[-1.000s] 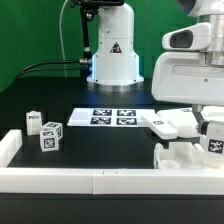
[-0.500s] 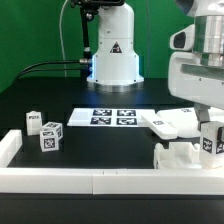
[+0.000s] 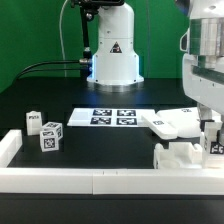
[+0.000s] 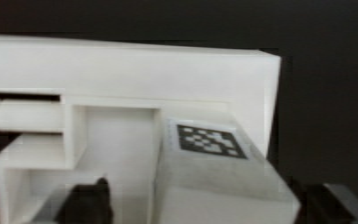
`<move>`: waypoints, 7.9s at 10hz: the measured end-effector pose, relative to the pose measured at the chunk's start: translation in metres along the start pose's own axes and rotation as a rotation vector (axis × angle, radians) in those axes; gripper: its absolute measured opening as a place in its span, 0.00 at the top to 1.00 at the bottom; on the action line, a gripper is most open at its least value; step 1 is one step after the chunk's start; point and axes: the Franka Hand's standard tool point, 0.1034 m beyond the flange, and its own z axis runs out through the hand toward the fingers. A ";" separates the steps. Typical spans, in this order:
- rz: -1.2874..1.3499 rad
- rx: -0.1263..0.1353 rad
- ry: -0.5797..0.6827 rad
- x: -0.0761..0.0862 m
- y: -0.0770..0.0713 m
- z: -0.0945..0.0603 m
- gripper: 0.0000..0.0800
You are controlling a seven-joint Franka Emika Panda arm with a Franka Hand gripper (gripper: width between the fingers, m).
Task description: Assemble chair
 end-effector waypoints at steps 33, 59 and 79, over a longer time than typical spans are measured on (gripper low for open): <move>-0.774 0.012 0.021 -0.012 -0.001 0.003 0.19; -0.722 0.020 0.028 0.006 -0.002 0.005 0.19; 0.536 -0.036 0.017 0.018 0.003 0.001 0.53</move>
Offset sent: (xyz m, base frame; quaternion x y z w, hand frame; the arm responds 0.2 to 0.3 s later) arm 0.0000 0.0000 0.0000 0.0000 0.0000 -0.1938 0.9810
